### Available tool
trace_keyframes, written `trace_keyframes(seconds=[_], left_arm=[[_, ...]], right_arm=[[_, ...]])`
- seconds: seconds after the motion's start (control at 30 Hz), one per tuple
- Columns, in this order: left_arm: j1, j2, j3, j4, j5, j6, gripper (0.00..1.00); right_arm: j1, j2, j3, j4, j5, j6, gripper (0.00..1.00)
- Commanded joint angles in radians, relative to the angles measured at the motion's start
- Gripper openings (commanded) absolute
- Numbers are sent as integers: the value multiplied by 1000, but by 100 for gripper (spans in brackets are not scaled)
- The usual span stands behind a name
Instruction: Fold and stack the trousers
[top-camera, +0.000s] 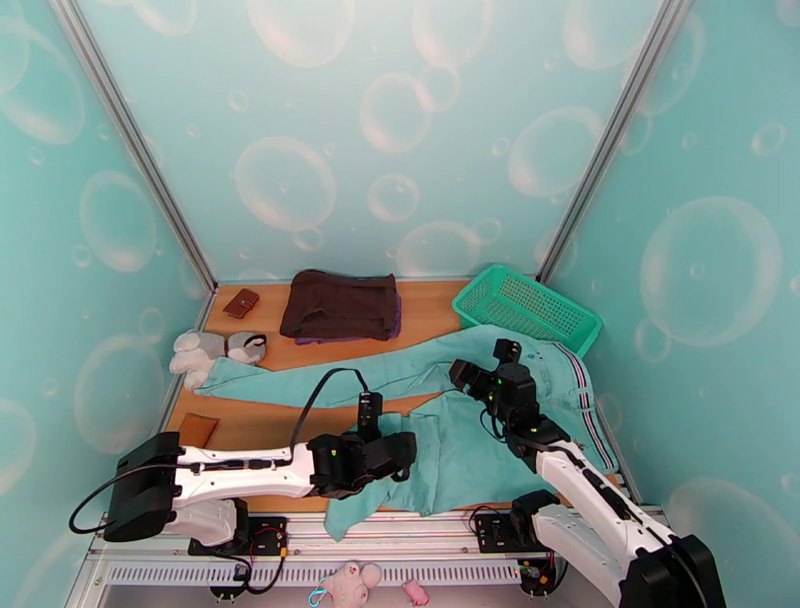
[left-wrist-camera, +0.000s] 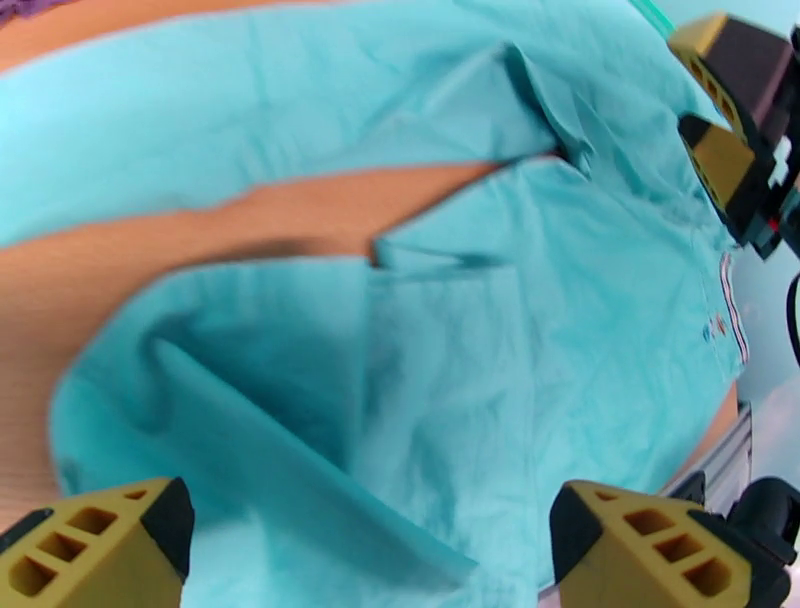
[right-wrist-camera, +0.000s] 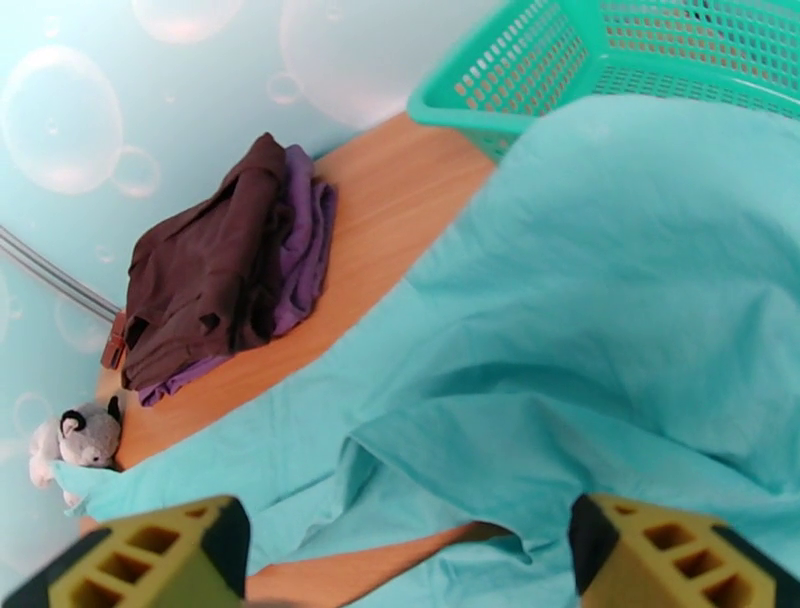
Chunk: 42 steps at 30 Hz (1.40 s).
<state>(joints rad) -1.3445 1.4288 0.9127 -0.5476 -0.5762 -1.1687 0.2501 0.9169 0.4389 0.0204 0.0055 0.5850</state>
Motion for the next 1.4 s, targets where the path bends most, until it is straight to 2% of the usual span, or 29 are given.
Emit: trace_keyframes(seconds=[0.0,0.17,0.23,0.27,0.3,0.4,0.43,0.6,0.67,0.73,0.77,0.8,0.83,0.87,0.93,1.0,1.07,1.17,1.23,1.37], left_arm=[[19,-31,-101,-282,-60,-155,92],[7,-105,-281,12,108,-78,78],[8,-93,-308,53,112,-78,76],[8,-68,-296,32,93,-82,71],[8,-40,-267,-1,65,-80,60],[7,63,-121,-95,-12,-30,14],[7,109,-61,-123,-37,1,4],[-55,459,385,-301,-136,151,0],[-82,619,576,-444,-149,114,0],[-110,722,702,-513,-139,96,0],[-122,738,724,-508,-131,101,17],[-136,739,727,-492,-120,101,28],[-149,722,707,-455,-103,104,29],[-158,696,676,-412,-81,111,33],[-184,597,569,-268,-2,167,52],[-216,491,469,-143,67,226,63],[-247,392,384,-46,122,277,69],[-262,254,269,56,183,307,70],[-242,173,194,46,135,265,70],[-112,68,92,-117,-32,165,75]], right_arm=[[-7,23,-2,41,-46,-36,88],[-7,63,4,53,-80,-35,88],[-8,69,6,52,-86,-37,88],[-8,69,6,52,-85,-39,89],[-8,68,5,51,-84,-42,89],[-11,58,4,47,-67,-47,89],[-14,56,3,47,-66,-50,89],[-47,46,-4,43,-71,-51,90],[-56,39,-8,44,-78,-50,90],[-65,33,-9,38,-78,-51,90],[-67,29,-10,31,-69,-50,90],[-71,27,-11,24,-57,-51,90],[-76,26,-9,21,-54,-49,90],[-79,26,-11,22,-55,-47,90],[-84,24,-13,17,-44,-44,90],[-90,24,-13,4,-27,-39,90],[-96,20,-15,3,-14,-29,90],[-104,12,-23,15,-29,-23,91],[-107,8,-24,19,-36,-25,91],[-110,8,-28,31,-58,-23,92]])
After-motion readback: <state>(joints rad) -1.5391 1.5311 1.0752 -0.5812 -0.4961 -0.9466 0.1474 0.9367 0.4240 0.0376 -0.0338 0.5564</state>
